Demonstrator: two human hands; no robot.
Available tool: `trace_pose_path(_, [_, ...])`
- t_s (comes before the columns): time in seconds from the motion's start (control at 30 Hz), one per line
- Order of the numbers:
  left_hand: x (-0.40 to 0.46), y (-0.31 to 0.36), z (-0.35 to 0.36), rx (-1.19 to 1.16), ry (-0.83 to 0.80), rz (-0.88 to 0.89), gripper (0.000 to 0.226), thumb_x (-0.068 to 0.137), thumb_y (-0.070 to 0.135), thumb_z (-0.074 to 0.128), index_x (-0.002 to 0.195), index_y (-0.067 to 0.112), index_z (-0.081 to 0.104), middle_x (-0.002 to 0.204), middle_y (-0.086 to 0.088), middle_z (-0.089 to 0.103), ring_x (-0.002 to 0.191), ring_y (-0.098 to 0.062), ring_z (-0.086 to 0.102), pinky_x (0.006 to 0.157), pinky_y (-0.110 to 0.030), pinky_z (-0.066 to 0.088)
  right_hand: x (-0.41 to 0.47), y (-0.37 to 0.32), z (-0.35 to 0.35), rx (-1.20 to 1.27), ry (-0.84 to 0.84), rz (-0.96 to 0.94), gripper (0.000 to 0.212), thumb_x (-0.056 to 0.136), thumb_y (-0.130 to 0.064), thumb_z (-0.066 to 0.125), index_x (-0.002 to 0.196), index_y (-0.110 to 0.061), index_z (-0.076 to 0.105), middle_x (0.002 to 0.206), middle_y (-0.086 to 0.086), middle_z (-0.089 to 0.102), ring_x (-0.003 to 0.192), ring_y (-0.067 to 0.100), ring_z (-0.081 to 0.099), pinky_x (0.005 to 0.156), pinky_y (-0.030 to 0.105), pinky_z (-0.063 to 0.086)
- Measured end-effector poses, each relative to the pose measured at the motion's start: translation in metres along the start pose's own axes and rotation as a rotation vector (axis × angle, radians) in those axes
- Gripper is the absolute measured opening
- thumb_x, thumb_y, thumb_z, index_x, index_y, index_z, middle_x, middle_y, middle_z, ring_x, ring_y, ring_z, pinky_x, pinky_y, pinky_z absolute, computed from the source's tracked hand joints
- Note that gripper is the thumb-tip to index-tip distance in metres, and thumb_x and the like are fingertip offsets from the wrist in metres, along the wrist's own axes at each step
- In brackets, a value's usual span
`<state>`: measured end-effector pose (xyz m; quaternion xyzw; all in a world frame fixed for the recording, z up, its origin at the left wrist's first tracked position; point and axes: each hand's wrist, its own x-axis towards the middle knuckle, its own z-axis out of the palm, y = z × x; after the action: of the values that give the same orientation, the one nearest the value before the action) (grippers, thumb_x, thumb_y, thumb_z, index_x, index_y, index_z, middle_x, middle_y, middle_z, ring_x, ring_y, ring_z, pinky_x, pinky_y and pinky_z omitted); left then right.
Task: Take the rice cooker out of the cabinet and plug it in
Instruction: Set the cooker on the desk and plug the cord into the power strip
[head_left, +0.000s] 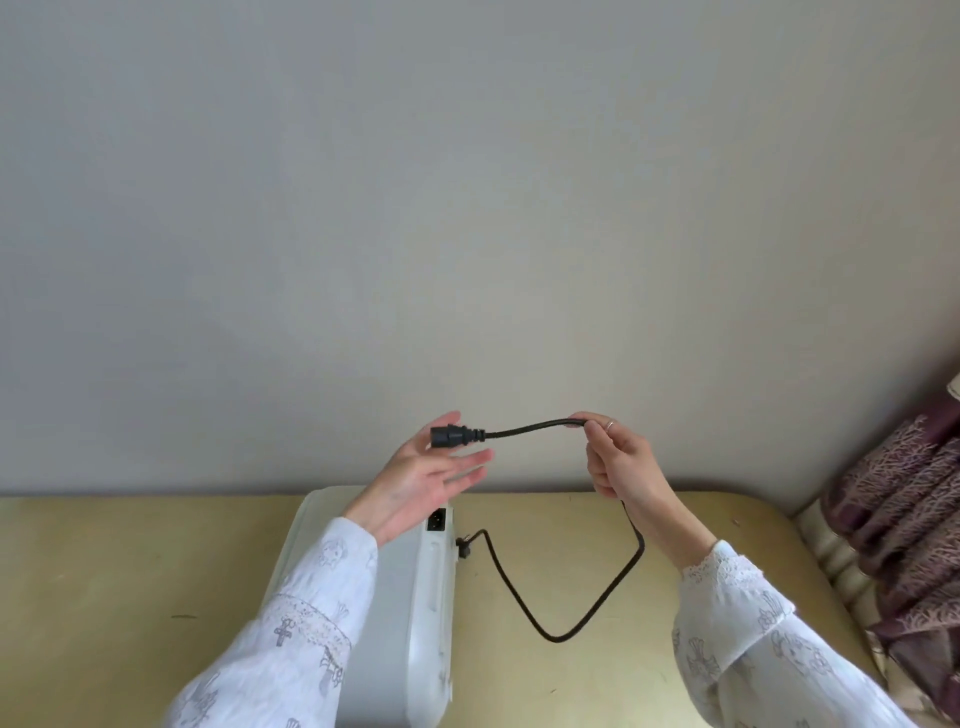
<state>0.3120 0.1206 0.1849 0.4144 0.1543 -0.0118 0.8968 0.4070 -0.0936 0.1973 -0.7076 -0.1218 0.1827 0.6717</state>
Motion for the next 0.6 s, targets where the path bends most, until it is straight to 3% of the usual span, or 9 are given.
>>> trace_pose_path(0.1, [-0.006,0.009,0.005,0.085,-0.061,0.087,0.05,0.079,-0.013,0.056,0.123,0.011,0.052,0.099,-0.016,0.063,0.097,-0.032,0.068,0.076,-0.034,0.058,0.009,0.008,0.0,0.044,0.074,0.093,0.028,0.101,-0.016,0.036,0.089,-0.019,0.062,0.036,-0.015,0.03,0.03,0.0,0.023,0.031,0.012,0.019])
trace_pose_path(0.23, [-0.005,0.013,0.021,0.466,0.087,0.328,0.026,0.087,-0.008,0.052,0.106,0.006,0.061,0.086,-0.008,0.064,0.074,-0.012,0.071,0.069,-0.021,0.057,0.013,0.017,0.01,-0.154,0.057,0.147,0.025,0.099,-0.012,0.037,0.095,-0.01,0.061,0.054,-0.004,0.043,0.038,0.003,0.033,0.036,0.011,0.025])
trace_pose_path(0.3, [-0.005,0.015,0.027,0.619,0.124,0.414,0.022,0.084,-0.007,0.057,0.101,0.005,0.064,0.081,-0.006,0.066,0.067,-0.007,0.068,0.064,-0.017,0.054,0.011,0.015,0.018,-0.272,0.006,0.119,0.024,0.098,-0.011,0.038,0.1,-0.011,0.062,0.069,-0.002,0.054,0.054,0.007,0.044,0.045,0.011,0.035])
trace_pose_path(0.43, [-0.01,0.018,0.031,0.833,0.135,0.52,0.029,0.077,0.0,0.068,0.081,0.028,0.066,0.078,0.004,0.069,0.071,-0.01,0.063,0.067,-0.019,0.051,0.002,-0.001,0.035,-0.341,-0.144,-0.018,0.019,0.096,-0.013,0.047,0.094,-0.014,0.066,0.089,-0.001,0.066,0.078,0.007,0.056,0.07,0.016,0.042])
trace_pose_path(0.53, [-0.015,0.016,0.032,1.061,0.102,0.591,0.023,0.073,0.008,0.074,0.078,0.03,0.068,0.079,0.014,0.067,0.071,-0.002,0.059,0.068,-0.01,0.045,-0.008,-0.012,0.046,-0.243,-0.229,-0.104,0.021,0.093,-0.006,0.052,0.086,-0.019,0.067,0.082,-0.002,0.07,0.074,-0.004,0.063,0.07,0.003,0.044])
trace_pose_path(0.6, [-0.018,0.015,0.033,1.148,0.082,0.647,0.015,0.072,0.01,0.075,0.082,0.021,0.072,0.081,0.008,0.064,0.068,-0.003,0.054,0.066,-0.012,0.043,-0.013,-0.015,0.049,-0.19,-0.248,-0.137,0.024,0.091,0.002,0.05,0.086,-0.015,0.066,0.076,-0.001,0.068,0.067,-0.005,0.062,0.07,0.003,0.045])
